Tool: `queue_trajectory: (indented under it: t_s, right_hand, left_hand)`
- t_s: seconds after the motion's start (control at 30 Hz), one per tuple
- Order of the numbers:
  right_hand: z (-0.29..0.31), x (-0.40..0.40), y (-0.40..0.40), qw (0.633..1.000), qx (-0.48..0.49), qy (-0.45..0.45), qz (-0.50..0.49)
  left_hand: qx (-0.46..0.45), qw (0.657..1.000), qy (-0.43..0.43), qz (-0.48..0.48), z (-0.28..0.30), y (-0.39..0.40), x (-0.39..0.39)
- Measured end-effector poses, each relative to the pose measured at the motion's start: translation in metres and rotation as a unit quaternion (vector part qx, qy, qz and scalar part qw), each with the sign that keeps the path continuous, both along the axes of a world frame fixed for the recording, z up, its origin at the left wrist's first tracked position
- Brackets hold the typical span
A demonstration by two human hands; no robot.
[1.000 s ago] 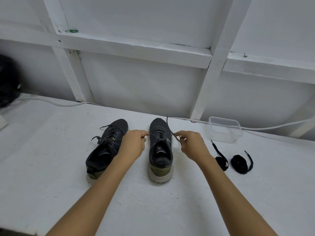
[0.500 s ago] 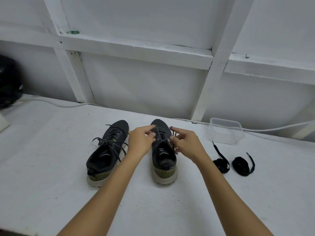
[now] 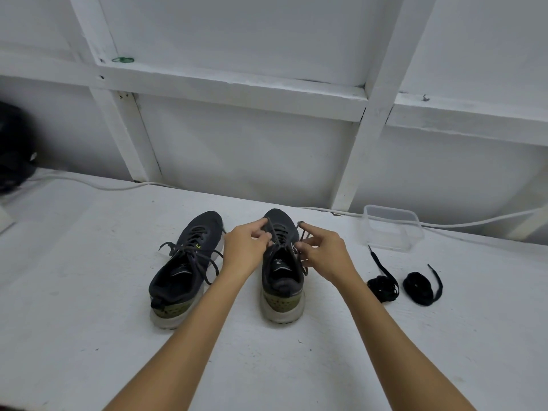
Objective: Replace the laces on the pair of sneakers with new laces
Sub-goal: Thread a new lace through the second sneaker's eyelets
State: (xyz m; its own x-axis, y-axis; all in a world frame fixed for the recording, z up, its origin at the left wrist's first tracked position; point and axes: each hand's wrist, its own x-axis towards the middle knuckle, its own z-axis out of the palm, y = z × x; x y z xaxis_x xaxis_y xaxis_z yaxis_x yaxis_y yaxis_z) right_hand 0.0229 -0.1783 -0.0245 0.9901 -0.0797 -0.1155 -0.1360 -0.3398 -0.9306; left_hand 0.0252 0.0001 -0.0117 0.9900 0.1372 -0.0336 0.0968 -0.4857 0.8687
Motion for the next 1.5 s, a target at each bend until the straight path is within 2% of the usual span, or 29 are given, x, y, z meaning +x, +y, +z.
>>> queue_trajectory:
  t_s: [0.27, 0.5, 0.63, 0.9, 1.03, 1.17, 1.27, 1.4, 1.5]
  right_hand:
    - [0.009, 0.007, 0.012, 0.995, 0.092, 0.012, -0.026]
    - [0.007, 0.013, 0.015, 0.992, 0.112, 0.033, -0.052]
    - [0.008, 0.014, 0.011, 0.988, 0.138, 0.068, -0.029]
    - [0.002, 0.014, 0.007, 0.991, 0.123, 0.03, 0.035]
    - [0.001, 0.011, 0.005, 0.98, 0.178, 0.048, 0.067]
    - [-0.002, 0.012, 0.007, 0.974, 0.215, 0.056, 0.041]
    - [-0.003, 0.012, 0.009, 0.974, 0.215, 0.055, 0.039]
    - [-0.004, 0.009, 0.009, 0.985, 0.16, 0.032, 0.055]
    - [-0.001, 0.008, 0.009, 0.992, 0.108, 0.003, 0.068]
  left_hand:
    - [0.012, 1.0, -0.02, -0.015, 0.007, -0.011, -0.002]
    - [-0.056, 0.997, -0.046, -0.019, -0.003, -0.01, 0.0]
    - [-0.016, 0.996, -0.072, -0.052, -0.004, -0.009, 0.003]
    - [0.034, 0.987, -0.127, -0.089, -0.003, -0.009, 0.005]
    - [0.058, 0.984, -0.132, -0.104, -0.004, -0.008, 0.007]
    - [0.025, 0.989, -0.093, -0.113, -0.002, -0.008, 0.009]
    - [-0.019, 0.99, -0.005, -0.141, 0.004, -0.006, 0.009]
    - [-0.155, 0.962, 0.145, -0.175, 0.011, -0.002, 0.016]
    - [-0.185, 0.943, 0.178, -0.21, 0.01, 0.004, 0.021]
